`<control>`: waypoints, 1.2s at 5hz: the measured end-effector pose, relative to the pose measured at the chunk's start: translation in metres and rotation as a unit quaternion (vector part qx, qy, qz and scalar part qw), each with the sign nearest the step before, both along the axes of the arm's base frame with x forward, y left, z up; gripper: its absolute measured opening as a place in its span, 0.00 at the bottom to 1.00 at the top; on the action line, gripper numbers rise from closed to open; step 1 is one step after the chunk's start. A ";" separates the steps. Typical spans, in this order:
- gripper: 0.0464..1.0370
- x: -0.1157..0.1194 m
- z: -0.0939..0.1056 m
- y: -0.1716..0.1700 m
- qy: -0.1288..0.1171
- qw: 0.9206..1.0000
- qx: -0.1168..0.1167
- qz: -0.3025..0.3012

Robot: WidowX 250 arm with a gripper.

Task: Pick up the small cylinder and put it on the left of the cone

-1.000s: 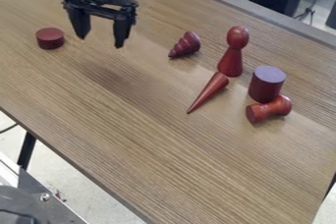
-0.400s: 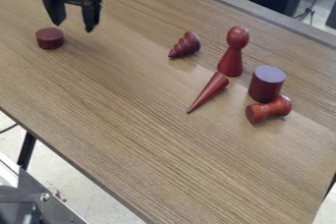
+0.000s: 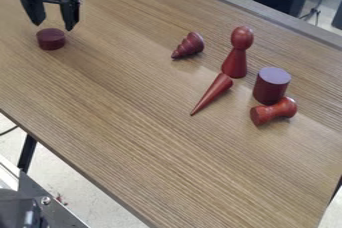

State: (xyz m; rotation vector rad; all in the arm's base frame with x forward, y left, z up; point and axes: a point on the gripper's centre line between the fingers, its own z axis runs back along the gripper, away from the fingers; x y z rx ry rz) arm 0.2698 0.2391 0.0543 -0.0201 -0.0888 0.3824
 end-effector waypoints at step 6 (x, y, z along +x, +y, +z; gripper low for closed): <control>0.91 0.002 -0.027 0.016 0.038 0.998 -0.051 0.020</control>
